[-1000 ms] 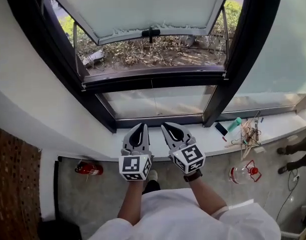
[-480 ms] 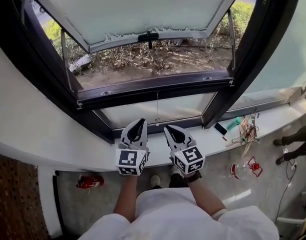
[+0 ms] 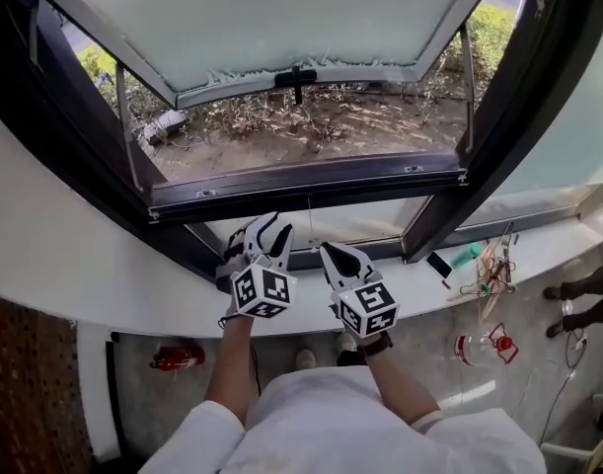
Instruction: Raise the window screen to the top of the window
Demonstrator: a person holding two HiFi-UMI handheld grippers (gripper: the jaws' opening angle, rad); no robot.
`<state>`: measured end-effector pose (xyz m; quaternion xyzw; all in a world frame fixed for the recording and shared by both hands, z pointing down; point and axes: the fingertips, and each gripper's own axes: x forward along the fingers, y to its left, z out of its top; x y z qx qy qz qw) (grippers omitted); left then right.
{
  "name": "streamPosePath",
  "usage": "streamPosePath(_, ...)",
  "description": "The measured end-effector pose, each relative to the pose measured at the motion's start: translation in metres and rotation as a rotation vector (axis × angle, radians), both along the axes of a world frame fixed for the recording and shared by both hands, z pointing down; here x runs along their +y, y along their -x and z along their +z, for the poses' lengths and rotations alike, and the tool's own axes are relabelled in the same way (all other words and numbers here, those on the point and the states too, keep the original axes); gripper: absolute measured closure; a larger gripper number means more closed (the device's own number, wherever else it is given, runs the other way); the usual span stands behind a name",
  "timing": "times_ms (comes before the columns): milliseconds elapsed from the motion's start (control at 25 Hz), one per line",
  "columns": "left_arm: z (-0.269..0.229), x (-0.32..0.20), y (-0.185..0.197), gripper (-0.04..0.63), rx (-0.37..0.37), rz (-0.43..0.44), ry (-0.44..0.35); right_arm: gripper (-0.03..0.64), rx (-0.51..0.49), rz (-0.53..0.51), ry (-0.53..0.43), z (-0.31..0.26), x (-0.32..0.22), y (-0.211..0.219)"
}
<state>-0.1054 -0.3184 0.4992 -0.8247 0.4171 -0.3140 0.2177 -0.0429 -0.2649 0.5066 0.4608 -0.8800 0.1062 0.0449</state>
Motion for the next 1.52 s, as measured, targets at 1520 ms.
streamPosePath(1520,0.044,-0.059,0.002,0.425,-0.515,-0.048,-0.050,0.602,0.095,-0.082,0.136,0.158,-0.116,0.031)
